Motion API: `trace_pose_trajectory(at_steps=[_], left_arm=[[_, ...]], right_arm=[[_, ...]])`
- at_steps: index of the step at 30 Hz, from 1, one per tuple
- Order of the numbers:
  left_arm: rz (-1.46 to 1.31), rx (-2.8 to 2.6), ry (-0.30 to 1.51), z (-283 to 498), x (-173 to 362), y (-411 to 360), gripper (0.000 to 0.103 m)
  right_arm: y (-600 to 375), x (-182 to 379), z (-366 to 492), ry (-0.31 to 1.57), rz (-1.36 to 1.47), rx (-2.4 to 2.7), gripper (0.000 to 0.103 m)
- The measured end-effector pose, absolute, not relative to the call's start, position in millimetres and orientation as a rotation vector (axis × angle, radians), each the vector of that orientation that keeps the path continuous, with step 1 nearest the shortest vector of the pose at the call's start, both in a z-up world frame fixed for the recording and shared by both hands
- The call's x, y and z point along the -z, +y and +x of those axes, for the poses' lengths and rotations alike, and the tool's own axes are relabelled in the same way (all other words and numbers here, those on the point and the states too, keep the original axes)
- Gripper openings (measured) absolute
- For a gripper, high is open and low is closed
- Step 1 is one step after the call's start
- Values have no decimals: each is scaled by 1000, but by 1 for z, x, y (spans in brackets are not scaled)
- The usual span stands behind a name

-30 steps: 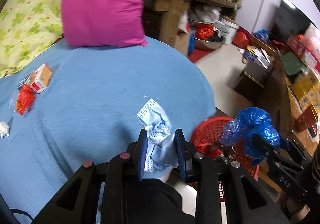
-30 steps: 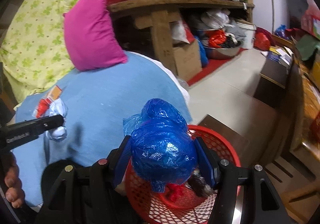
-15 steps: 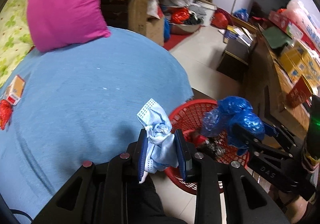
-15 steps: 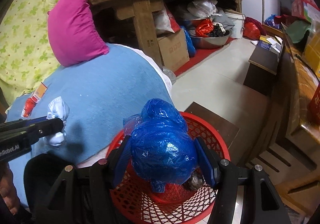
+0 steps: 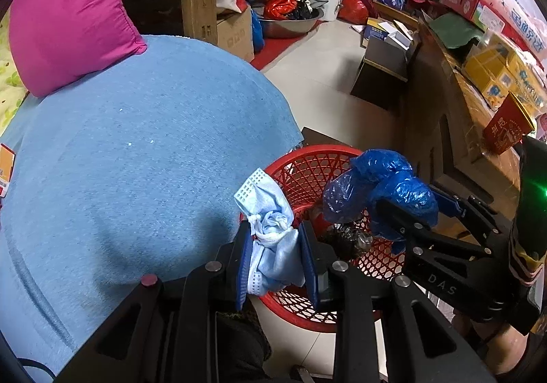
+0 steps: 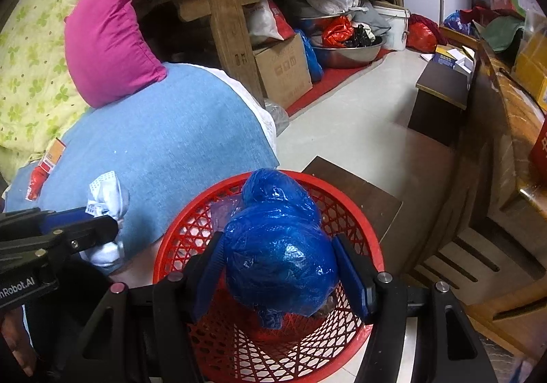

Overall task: Collect trash
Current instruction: 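Carry the blue bag and mask to the red basket and release both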

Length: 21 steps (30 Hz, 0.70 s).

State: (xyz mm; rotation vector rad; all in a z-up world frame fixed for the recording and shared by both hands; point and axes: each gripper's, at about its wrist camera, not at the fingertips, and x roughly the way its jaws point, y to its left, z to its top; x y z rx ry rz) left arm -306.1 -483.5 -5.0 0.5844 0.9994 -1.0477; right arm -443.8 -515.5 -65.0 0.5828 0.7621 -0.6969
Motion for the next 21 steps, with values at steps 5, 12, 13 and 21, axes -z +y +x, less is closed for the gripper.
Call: trace_pose_trajectory(at_steps=[5,12,13,21], left_arm=[[595,1047,1000,-309,7,-488,29],[610,1051,1000,-313,10,-496,29],[612,1051,1002,-314,11,-497,29],[616,1045,1021,-313,16,-502,30]], right_arm=[[-516,67,-448,764,591,700,67],[-520,73,-448,787,605,703,81],[-520,73,-449,784,602,712,89],[-523,59,-464,727,584,763,95]])
